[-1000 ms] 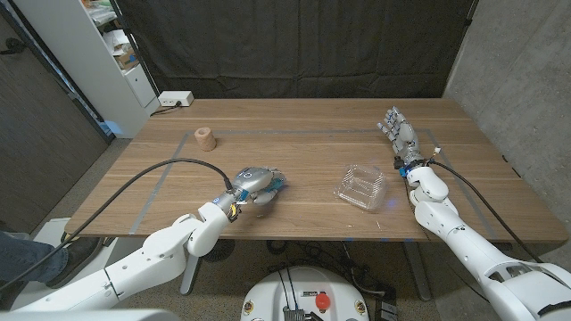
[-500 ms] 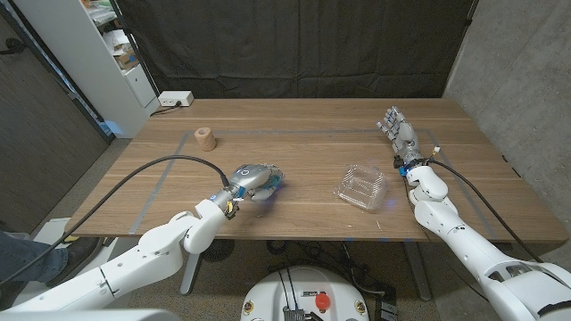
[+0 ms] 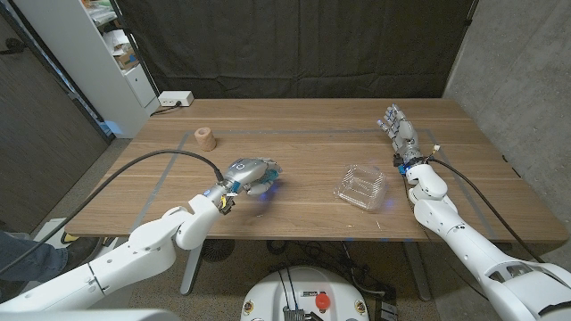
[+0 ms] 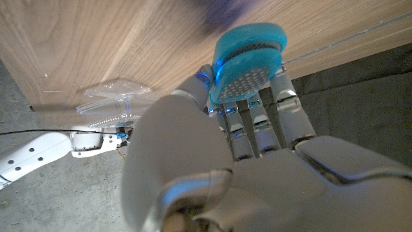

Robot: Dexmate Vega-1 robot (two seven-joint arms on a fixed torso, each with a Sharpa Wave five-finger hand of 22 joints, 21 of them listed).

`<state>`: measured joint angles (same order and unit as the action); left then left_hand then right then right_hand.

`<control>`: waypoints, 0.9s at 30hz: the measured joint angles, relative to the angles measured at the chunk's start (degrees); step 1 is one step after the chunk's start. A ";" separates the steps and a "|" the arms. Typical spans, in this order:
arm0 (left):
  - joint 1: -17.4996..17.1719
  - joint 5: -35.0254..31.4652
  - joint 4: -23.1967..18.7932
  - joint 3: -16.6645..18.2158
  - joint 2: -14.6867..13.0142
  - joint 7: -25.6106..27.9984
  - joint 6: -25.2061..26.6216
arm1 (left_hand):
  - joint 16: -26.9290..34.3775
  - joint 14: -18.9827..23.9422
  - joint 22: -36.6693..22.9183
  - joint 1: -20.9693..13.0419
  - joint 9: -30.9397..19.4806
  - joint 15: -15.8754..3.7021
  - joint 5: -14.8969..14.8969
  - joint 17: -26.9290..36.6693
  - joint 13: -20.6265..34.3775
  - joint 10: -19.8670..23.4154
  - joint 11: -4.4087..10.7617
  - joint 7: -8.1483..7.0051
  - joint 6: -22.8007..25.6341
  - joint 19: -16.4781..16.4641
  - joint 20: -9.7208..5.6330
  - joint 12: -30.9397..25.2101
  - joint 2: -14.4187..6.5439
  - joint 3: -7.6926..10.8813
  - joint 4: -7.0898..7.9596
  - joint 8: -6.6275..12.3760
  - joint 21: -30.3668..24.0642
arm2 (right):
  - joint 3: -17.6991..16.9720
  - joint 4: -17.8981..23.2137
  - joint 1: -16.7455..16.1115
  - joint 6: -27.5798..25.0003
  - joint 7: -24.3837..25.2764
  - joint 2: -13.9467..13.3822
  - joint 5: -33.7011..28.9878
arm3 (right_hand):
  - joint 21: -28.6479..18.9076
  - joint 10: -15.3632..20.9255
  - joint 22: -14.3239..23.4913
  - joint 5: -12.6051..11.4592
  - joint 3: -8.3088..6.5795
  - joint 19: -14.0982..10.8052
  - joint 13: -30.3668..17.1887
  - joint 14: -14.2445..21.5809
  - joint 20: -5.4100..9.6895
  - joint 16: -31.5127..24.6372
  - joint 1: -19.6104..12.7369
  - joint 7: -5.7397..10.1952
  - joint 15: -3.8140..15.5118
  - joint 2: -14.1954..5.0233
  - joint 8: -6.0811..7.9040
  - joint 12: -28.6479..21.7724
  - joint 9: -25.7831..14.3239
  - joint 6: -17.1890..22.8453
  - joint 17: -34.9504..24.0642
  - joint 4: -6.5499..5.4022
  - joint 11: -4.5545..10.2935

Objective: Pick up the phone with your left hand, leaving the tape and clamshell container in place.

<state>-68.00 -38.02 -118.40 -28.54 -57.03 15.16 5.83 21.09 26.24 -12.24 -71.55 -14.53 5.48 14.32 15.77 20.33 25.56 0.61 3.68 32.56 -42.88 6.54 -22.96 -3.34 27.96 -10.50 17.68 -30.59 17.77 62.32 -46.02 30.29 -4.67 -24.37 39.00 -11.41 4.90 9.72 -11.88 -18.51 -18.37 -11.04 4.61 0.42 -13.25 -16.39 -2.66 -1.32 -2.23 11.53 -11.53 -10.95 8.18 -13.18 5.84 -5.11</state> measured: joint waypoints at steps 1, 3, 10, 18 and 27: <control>-0.13 0.28 -0.17 0.35 -0.24 -0.03 -0.20 | 0.00 0.00 0.00 0.00 0.00 0.00 0.00 0.00 0.03 0.00 0.00 0.00 0.00 0.01 -0.01 0.00 0.00 0.00 0.00 0.00 0.00 | 0.02 0.20 -0.05 -0.06 0.12 -0.05 -0.13 | 0.00 0.00 0.00 0.00 0.02 0.00 0.00 0.00 0.00 0.00 0.00 0.00 0.00 0.00 0.00 0.00 0.00 0.00 0.00 0.02 0.00; -0.26 0.87 -0.43 0.81 -0.56 -0.30 -0.63 | 0.00 0.00 0.00 -0.24 0.00 0.00 0.00 0.00 0.03 0.00 0.00 0.00 0.00 0.01 -0.01 0.00 0.24 0.00 0.00 0.00 0.00 | 0.05 0.51 -0.13 -0.19 0.38 -0.11 -0.22 | 0.00 0.00 0.00 0.00 0.24 0.00 0.00 0.00 0.00 0.00 -0.30 0.00 0.00 -0.30 0.00 0.00 0.00 0.00 0.00 0.24 0.00; -0.59 2.76 -1.24 2.53 -1.58 -1.26 -1.82 | 0.00 -0.01 0.00 -0.29 0.01 -0.01 0.32 0.00 0.03 0.00 0.00 0.00 0.00 0.23 -0.23 0.00 0.29 0.00 0.00 0.00 -0.01 | 0.09 1.22 -0.31 -0.30 1.10 -0.14 -0.55 | 0.00 0.00 0.00 0.00 0.24 0.00 0.00 0.32 0.00 0.00 -0.30 0.00 0.32 -0.29 0.00 0.00 0.00 0.00 0.00 0.24 0.00; -0.83 3.53 -2.05 4.24 -2.22 -1.64 -2.66 | 0.00 -0.01 0.00 -0.30 0.01 -0.01 0.32 0.00 0.30 0.00 0.00 0.00 0.00 0.22 -0.23 0.00 0.29 -0.01 0.01 0.00 -0.36 | 0.11 2.00 -0.47 -0.39 1.88 -0.28 -0.87 | 0.00 0.00 0.00 0.00 0.24 0.00 0.00 0.32 0.00 0.00 -0.30 0.00 0.31 -0.29 0.00 0.00 0.00 0.00 0.00 0.24 0.00; -0.96 4.02 -2.55 5.59 -2.32 -1.84 -3.24 | 0.00 -0.03 0.00 -0.30 -0.27 -0.03 0.53 0.00 0.30 0.00 0.00 0.00 -0.01 0.52 -0.53 0.00 0.29 0.10 -0.10 0.00 -0.58 | 0.09 2.58 -0.58 -0.59 2.34 -0.48 -1.08 | 0.00 0.00 0.00 0.00 0.24 0.00 0.00 0.31 0.00 0.00 -0.30 0.00 0.31 -0.29 0.00 0.00 0.00 0.00 0.01 0.24 0.00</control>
<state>-68.97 -34.00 -120.95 -22.94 -59.35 13.31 2.59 21.09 26.21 -12.23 -71.85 -14.79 5.45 14.86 15.77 20.62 25.56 0.61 3.68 32.55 -42.36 6.01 -22.96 -3.05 28.06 -10.60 17.68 -31.17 17.86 64.91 -46.60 29.70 -2.33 -24.85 37.91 -11.41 4.90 9.72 -11.88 -18.27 -18.37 -11.04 4.92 0.41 -13.25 -16.69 -2.66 -1.01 -2.52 11.53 -11.53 -10.95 8.18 -13.18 6.08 -5.11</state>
